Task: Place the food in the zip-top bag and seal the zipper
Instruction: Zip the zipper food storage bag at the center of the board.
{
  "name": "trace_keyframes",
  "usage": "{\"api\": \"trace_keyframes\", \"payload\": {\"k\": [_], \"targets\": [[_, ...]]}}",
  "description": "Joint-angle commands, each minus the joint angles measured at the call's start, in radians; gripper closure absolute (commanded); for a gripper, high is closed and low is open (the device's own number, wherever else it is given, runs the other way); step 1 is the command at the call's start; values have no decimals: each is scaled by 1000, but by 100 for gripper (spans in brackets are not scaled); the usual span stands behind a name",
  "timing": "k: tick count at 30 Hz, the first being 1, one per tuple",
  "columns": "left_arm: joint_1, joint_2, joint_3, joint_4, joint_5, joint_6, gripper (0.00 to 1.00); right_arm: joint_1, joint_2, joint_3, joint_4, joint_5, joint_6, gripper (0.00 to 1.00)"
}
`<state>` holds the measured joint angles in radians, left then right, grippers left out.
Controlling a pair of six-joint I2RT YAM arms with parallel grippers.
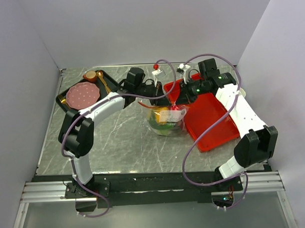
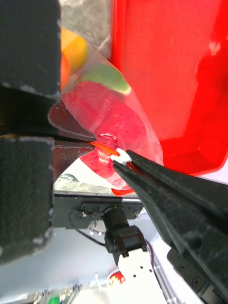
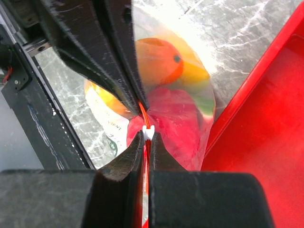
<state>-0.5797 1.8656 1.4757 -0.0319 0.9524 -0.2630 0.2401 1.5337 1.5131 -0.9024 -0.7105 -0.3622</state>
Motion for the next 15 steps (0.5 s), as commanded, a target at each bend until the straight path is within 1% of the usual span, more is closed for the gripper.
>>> {"api": "trace_keyframes", "payload": {"k": [1, 6, 15], "targets": [[40, -83, -57, -108, -98, 54, 99, -27, -61, -16, 57, 69, 5, 100], [75, -111, -98, -111, -110, 59, 99, -45, -78, -28, 62, 97, 5, 100], [89, -123, -95, -143, -139, 70, 99, -88, -129, -39, 63, 132, -15, 100]]}}
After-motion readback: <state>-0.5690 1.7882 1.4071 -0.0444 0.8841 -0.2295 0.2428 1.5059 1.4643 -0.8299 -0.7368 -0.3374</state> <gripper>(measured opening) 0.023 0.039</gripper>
